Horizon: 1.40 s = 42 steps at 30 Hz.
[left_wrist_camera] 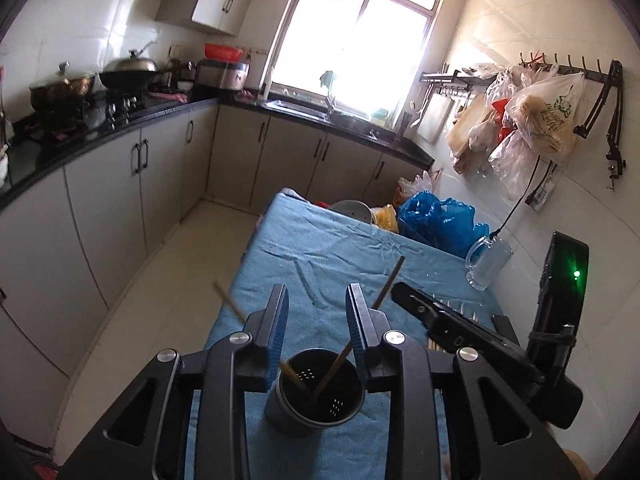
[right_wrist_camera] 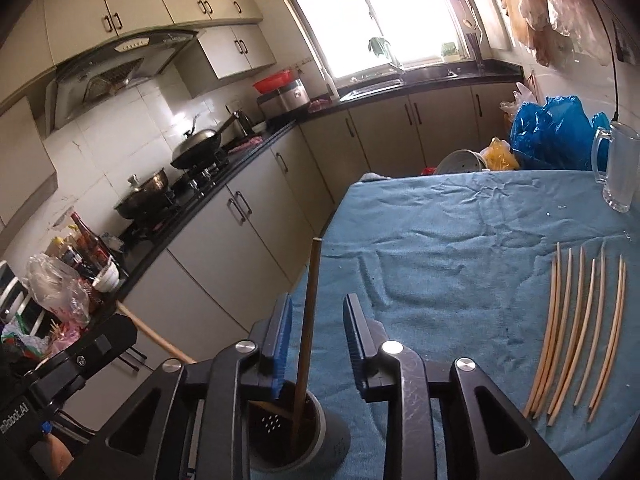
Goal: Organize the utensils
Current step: 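Move both open grippers back over the remaining chopsticks, then close the left gripper on a chopstick while the right gripper grasps another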
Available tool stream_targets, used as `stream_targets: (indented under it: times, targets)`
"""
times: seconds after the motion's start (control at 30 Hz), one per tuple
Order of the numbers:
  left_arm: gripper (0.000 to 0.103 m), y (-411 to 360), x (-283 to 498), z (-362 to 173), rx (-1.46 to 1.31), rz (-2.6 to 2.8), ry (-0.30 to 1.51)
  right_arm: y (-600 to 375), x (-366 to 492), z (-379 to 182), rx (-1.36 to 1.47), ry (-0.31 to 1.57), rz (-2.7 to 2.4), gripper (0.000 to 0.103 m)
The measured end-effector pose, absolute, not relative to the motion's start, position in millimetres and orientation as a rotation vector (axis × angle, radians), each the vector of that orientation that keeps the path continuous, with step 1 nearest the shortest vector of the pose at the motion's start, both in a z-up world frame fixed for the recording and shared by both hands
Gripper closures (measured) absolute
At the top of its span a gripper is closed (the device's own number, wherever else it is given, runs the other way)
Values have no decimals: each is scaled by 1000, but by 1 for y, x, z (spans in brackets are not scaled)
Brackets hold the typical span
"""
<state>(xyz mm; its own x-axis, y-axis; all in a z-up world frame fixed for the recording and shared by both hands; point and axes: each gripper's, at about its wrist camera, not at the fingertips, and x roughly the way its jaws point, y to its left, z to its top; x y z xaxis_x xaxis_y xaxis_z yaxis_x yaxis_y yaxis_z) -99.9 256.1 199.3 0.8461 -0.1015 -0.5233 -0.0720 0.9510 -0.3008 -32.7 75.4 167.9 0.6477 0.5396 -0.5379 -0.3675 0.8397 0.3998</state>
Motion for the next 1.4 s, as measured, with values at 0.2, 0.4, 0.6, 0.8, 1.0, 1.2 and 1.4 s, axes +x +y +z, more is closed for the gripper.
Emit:
stream_targets:
  times: [0.2, 0.4, 0.6, 0.8, 1.0, 1.2, 1.4]
  targets:
    - [67, 226, -135, 223, -280, -61, 504, 35, -54, 182, 283, 633, 495, 59]
    - [57, 161, -146, 219, -233, -216, 535, -32, -69, 167, 284, 646, 416, 57]
    - [56, 94, -111, 171, -224, -331, 682, -130, -74, 124, 327, 732, 251, 57]
    - [69, 53, -56, 103, -191, -318, 847, -202, -71, 80, 412, 825, 181, 57]
    - [71, 30, -18, 40, -132, -312, 965, -211, -57, 50, 402, 890, 208, 57]
    - [87, 26, -4, 13, -106, -317, 1026, -202, -42, 29, 339, 928, 235, 58]
    - [88, 25, 6, 9, -120, -327, 1013, -196, -34, 20, 307, 941, 224, 65]
